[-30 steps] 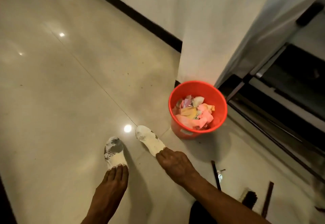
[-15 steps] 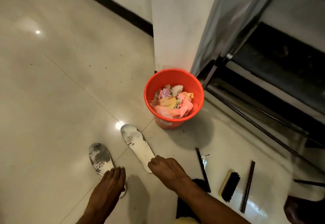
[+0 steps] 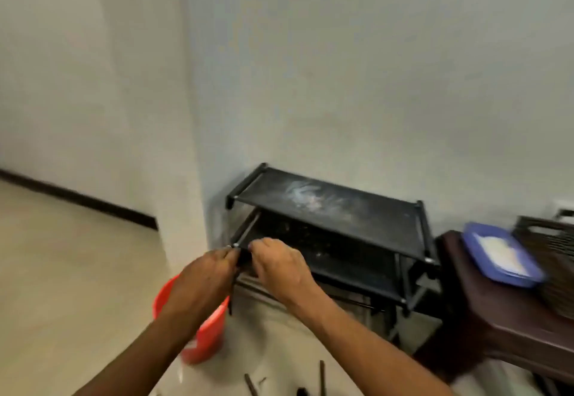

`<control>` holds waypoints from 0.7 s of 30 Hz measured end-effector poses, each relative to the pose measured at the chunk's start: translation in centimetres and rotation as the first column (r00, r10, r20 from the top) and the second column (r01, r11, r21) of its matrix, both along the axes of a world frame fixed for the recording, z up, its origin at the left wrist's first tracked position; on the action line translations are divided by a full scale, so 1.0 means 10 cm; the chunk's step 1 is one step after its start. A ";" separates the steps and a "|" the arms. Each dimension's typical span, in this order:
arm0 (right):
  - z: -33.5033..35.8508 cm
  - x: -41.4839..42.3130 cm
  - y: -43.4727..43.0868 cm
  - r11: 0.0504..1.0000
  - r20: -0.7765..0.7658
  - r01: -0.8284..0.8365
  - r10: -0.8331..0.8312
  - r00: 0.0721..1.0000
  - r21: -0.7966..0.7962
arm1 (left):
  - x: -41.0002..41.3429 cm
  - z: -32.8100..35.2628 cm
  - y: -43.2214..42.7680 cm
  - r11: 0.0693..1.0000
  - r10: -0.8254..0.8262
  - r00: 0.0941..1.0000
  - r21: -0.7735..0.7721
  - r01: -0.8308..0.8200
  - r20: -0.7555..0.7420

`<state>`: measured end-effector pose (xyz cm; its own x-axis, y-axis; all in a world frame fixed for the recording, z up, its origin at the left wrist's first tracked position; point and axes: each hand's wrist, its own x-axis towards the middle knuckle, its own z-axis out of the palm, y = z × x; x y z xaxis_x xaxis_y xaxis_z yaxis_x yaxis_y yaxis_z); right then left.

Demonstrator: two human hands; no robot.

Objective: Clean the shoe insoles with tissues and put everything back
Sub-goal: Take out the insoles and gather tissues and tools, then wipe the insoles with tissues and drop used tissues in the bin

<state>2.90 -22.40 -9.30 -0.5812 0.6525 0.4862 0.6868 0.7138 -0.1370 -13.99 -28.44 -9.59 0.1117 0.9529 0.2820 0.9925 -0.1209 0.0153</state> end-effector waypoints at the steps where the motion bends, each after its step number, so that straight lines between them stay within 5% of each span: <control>1: 0.21 0.21 0.01 0.998 -0.025 0.050 -0.049 0.998 0.037 | 0.23 0.21 0.09 0.999 -0.034 0.999 0.043 0.033 0.014; 6: 0.94 1.51 -0.07 0.966 -0.168 0.257 -0.252 0.953 0.007 | 1.67 0.94 0.45 0.951 -0.294 0.939 0.157 0.267 0.180; 12: 1.22 2.89 -0.10 0.925 -0.373 0.366 -0.375 0.849 -0.096 | 3.09 1.28 0.59 0.895 -0.444 0.757 0.215 0.390 0.479; 17: 1.01 3.76 0.19 0.824 -0.237 0.505 -0.560 0.794 -0.255 | 3.95 1.05 1.03 0.863 -0.433 0.748 -0.008 0.505 0.503; 21: 0.65 4.38 0.67 0.631 -0.041 0.676 -0.742 0.669 -0.380 | 4.55 0.75 1.61 0.809 -0.458 0.781 -0.164 0.564 0.425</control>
<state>46.68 -15.70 -2.82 0.2024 0.9531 0.2251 0.9001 -0.0905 -0.4261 31.51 -12.35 -2.09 0.5491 0.8236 0.1419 0.7026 -0.5469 0.4552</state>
